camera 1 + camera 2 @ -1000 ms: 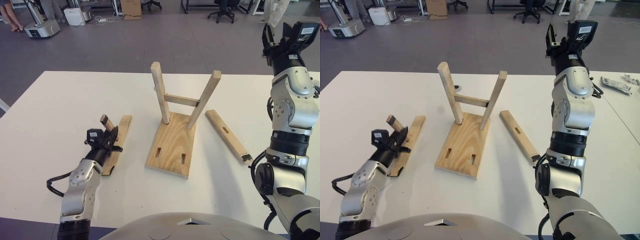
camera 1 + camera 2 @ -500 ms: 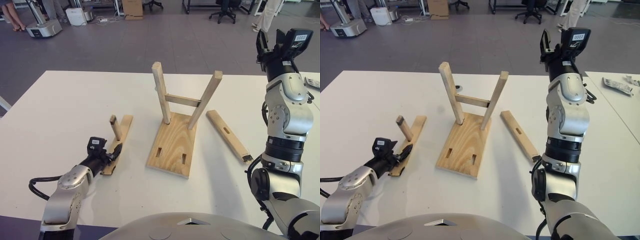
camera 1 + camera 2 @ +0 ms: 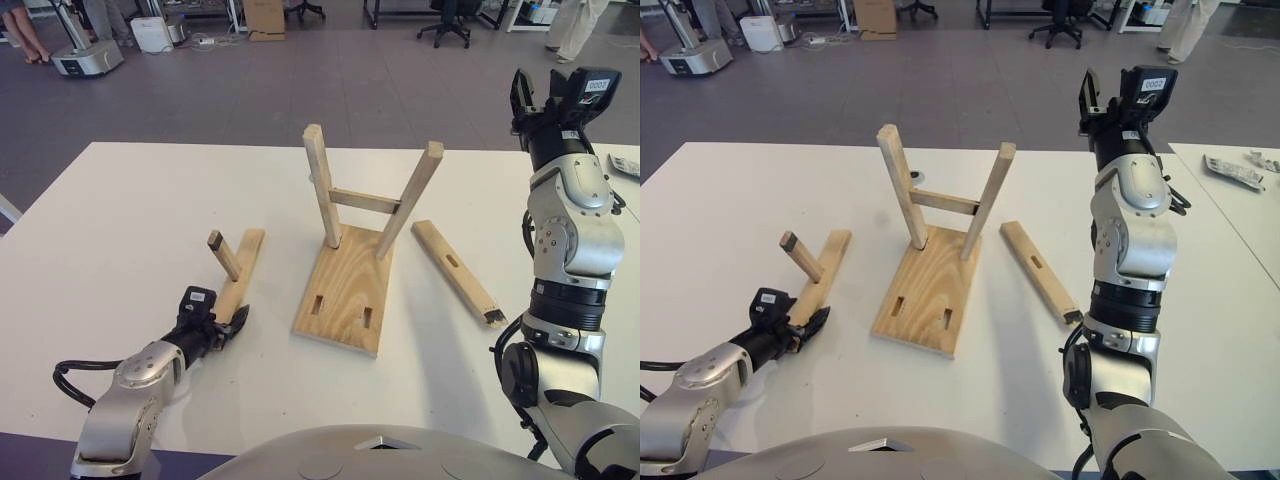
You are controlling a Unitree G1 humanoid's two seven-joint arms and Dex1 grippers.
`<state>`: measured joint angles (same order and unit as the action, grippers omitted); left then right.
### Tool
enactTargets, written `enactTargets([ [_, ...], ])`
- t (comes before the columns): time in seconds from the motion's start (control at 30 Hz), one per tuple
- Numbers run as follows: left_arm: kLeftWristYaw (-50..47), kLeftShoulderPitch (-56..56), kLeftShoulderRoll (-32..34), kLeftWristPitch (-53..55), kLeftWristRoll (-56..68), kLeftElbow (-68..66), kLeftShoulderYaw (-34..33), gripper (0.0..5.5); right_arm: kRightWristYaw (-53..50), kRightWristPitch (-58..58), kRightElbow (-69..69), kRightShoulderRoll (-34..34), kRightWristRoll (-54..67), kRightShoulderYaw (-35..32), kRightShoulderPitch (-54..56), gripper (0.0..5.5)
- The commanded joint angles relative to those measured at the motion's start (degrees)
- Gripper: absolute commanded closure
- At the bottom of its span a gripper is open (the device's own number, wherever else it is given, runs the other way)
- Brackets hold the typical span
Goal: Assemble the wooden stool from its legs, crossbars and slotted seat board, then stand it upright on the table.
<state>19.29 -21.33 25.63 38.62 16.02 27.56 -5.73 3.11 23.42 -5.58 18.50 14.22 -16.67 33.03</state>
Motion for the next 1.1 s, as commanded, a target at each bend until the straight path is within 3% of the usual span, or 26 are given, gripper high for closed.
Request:
enactTargets([
  [0.03, 0.72, -1.02, 1.01, 0.91, -1.03, -1.41, 0.99, 2.35, -0.51, 0.8, -1.0, -0.55, 0.01, 0.46, 0.05, 3.04],
  [0.2, 1.28, 0.4, 1.84, -0.02, -1.98, -2.73, 0.87, 3.22, -0.64, 0.89, -1.19, -1.17, 0.0, 0.86, 0.16, 3.04],
  [0.33, 1.34, 4.86, 1.94, -2.12, -1.31, -2.92, -1.44, 3.47, -0.4, 0.78, -0.81, -1.08, 0.29, 0.91, 1.13, 3.04],
  [0.53, 0.57, 24.45, -0.28, -2.28, 13.1, 1.34, -13.72, 3.47, 2.29, 2.97, -1.48, -1.47, 8.95, -2.21, 6.98, 3.04],
  [0.63, -0.78, 37.54, -2.71, 1.41, 29.82, 2.03, -17.83, 3.47, 6.22, 10.01, -3.0, -2.84, 24.65, -5.56, 13.05, 3.04],
  [0.87, -6.51, 47.94, -3.21, 10.14, 57.41, -1.65, -16.93, 3.47, 12.36, 27.9, 1.98, -5.01, 57.32, -7.23, 21.09, 1.58],
  [1.1, -4.4, 49.71, 1.01, 15.91, 68.15, -2.15, -10.2, 3.47, 17.58, 34.55, 10.08, -2.21, 64.41, -4.34, 24.3, 0.15],
])
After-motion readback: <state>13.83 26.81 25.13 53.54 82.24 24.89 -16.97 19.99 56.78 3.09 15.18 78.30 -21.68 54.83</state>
